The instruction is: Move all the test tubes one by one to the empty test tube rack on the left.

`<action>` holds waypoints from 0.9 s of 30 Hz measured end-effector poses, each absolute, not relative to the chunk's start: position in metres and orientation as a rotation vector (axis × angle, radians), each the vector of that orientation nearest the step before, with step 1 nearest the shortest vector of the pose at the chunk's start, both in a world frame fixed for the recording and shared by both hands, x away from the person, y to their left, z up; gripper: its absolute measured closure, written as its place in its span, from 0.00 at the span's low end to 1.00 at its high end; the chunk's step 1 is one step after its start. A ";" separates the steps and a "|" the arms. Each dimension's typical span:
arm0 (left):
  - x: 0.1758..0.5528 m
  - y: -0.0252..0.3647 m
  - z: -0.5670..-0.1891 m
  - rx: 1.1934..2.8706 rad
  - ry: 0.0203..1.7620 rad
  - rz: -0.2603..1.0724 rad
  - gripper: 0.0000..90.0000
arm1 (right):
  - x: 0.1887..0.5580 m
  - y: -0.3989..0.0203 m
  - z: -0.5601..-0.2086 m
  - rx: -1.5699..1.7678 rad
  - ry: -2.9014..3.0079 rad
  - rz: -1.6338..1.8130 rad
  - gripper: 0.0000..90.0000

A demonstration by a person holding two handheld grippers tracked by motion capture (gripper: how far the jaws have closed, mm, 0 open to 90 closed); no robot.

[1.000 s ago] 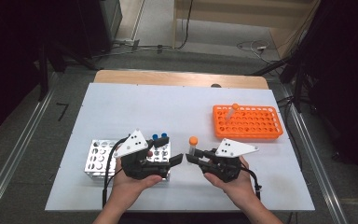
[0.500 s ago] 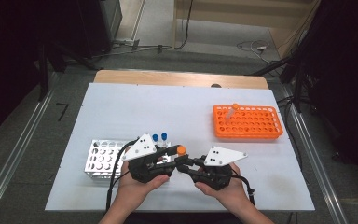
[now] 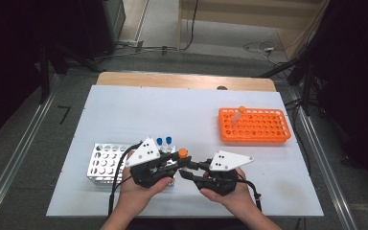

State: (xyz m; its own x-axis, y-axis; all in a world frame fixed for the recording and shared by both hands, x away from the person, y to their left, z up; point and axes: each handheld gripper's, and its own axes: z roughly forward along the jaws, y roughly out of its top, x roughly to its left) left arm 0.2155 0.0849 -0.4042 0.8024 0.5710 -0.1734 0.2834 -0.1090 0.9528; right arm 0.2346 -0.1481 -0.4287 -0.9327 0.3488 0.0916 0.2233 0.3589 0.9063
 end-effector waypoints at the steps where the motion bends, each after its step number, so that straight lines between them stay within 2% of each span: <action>1: 0.216 0.087 -0.403 1.697 0.680 0.283 0.83 | 0.235 -0.149 -0.429 0.514 2.497 1.645 0.64; 10: 0.222 0.119 -0.396 1.652 0.743 0.349 0.83 | 0.247 -0.162 -0.430 0.531 2.507 1.645 0.25; 17: 0.226 0.145 -0.394 1.616 0.802 0.412 0.83 | 0.260 -0.177 -0.434 0.599 2.496 1.611 0.00; 27: 0.229 0.176 -0.396 1.569 0.883 0.494 0.83 | 0.275 -0.205 -0.437 0.703 2.438 1.608 0.00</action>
State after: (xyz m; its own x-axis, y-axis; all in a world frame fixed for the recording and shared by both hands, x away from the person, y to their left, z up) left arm 0.2291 0.1761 -0.3955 0.6205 0.7666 -0.1655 0.2606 -0.0025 0.9655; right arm 0.2750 -0.2054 -0.4367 -0.8813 0.4519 0.1380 0.3048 0.3206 0.8968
